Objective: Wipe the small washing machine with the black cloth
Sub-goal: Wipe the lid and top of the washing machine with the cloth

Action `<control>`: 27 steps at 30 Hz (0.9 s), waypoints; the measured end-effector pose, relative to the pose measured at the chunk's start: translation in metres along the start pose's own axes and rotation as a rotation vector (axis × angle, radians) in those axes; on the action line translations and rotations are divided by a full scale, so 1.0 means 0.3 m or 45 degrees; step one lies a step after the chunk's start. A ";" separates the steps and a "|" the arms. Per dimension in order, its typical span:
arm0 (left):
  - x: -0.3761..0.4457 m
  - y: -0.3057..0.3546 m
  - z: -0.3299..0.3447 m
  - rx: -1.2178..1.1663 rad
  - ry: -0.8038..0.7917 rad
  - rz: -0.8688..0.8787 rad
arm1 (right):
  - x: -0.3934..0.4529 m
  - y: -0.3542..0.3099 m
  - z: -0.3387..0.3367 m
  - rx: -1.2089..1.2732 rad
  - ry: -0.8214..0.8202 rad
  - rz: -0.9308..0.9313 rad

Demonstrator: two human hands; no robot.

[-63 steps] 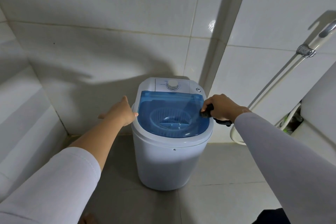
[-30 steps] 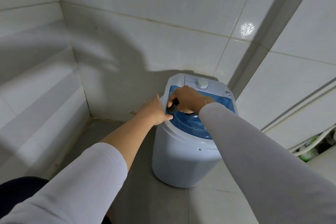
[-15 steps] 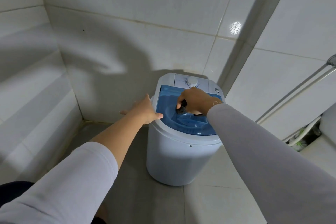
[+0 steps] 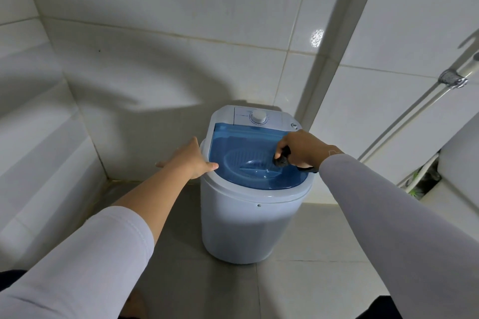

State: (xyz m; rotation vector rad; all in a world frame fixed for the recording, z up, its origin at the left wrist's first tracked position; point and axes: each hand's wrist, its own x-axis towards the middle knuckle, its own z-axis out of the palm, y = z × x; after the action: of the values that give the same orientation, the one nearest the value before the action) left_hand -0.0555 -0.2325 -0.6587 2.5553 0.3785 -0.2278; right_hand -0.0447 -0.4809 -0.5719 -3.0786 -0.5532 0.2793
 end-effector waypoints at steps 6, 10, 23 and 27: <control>-0.017 0.011 -0.004 0.026 0.012 0.010 | -0.061 0.074 0.003 0.021 0.002 0.091; -0.029 0.018 -0.010 0.049 0.018 0.000 | -0.078 0.101 0.015 0.056 0.011 0.130; -0.081 0.039 -0.016 -0.118 0.004 -0.009 | -0.076 0.041 -0.074 0.065 0.049 0.115; -0.119 0.055 -0.031 -0.239 -0.070 0.006 | -0.009 -0.105 -0.098 0.021 0.123 -0.080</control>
State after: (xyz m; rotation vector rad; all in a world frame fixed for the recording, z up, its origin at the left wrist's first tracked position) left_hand -0.0833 -0.2488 -0.6346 2.3604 0.3553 -0.2486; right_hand -0.0531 -0.4515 -0.5415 -3.0323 -0.6385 0.1324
